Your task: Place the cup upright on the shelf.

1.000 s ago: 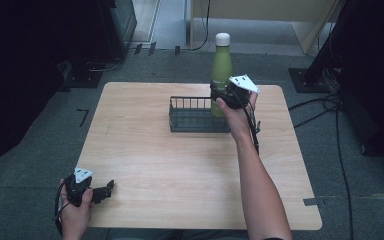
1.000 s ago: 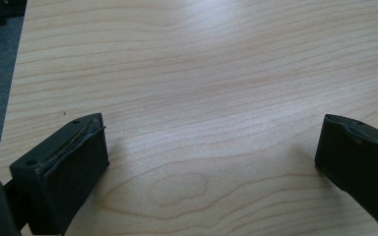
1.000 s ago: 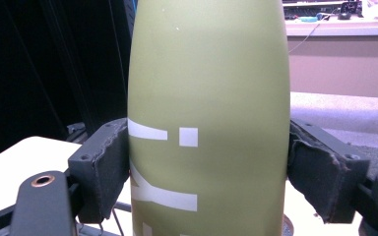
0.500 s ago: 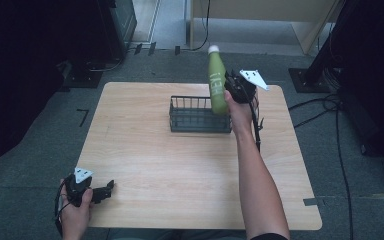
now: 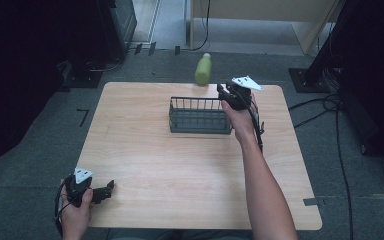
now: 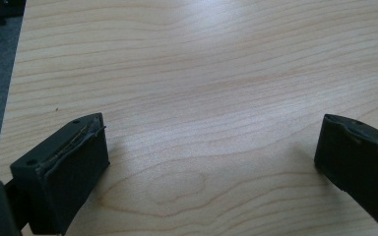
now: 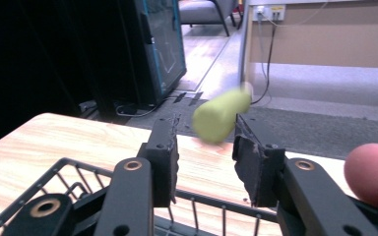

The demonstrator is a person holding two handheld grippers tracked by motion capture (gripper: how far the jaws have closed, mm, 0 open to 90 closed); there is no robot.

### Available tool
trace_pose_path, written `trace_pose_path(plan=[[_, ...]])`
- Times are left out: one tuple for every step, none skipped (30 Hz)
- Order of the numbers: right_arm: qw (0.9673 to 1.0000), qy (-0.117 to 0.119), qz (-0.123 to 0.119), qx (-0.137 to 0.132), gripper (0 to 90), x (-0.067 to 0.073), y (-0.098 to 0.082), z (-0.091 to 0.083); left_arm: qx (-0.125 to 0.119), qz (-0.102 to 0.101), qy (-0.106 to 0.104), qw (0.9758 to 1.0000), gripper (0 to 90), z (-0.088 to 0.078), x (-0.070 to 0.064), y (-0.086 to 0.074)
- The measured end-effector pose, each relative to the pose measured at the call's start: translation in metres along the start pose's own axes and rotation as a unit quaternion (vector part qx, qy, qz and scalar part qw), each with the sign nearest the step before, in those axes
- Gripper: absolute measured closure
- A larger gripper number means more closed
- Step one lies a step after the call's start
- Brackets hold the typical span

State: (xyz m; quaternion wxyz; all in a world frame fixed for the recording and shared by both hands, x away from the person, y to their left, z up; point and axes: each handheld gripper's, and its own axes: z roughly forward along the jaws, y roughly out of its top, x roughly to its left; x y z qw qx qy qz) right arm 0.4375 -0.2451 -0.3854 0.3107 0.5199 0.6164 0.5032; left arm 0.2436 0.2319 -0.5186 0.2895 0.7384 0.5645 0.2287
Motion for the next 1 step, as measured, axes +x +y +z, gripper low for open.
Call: trace_pose_path(plan=[[1.0,0.003,-0.002,-0.001,61.5,0.0009,-0.0001,0.0004,0.0,0.0,0.0,1.0,0.2,0.0,0.0,0.0]])
